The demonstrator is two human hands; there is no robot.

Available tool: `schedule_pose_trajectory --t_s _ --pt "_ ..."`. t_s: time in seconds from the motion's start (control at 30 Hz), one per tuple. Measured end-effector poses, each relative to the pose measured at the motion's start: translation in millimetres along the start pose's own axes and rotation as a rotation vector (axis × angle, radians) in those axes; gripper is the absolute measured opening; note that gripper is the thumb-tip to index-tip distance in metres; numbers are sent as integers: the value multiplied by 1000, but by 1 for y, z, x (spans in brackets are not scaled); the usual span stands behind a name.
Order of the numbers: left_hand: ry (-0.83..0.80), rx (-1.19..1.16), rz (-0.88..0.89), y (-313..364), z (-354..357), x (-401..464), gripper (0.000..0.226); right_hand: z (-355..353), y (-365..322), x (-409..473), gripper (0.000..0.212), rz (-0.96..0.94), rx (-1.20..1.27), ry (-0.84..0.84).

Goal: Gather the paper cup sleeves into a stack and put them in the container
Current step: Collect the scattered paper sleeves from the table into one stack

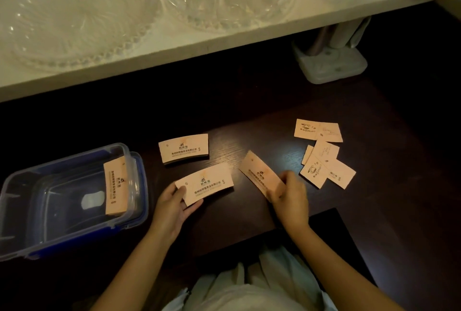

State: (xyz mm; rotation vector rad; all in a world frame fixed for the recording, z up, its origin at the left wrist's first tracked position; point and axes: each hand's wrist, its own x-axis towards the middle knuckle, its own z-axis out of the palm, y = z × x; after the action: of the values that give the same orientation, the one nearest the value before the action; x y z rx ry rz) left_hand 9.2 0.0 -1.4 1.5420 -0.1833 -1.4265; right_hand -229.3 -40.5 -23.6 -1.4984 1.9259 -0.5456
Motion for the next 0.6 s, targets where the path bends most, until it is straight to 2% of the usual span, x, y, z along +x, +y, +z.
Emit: schedule_pose_trajectory --t_s 0.07,0.1,0.2,0.3,0.47,0.53,0.6 --pt "4 -10 -5 2 4 0 19 -13 -2 1 17 27 319 31" --pt "1 -11 -6 3 7 0 19 -21 -3 2 18 44 449 28" --pt "-43 -3 -3 4 21 -2 21 -44 -9 8 30 78 777 -163" --pt "-134 7 -12 3 43 -3 23 -51 -15 11 31 10 713 -298" --pt "-296 131 -4 -9 71 -9 22 -40 -12 9 24 -15 514 -255" --pt "-286 147 -5 -13 76 -8 23 -41 -2 11 23 2 463 -190" --pt "-283 112 -17 -14 81 -5 25 -51 13 18 28 45 447 -33"
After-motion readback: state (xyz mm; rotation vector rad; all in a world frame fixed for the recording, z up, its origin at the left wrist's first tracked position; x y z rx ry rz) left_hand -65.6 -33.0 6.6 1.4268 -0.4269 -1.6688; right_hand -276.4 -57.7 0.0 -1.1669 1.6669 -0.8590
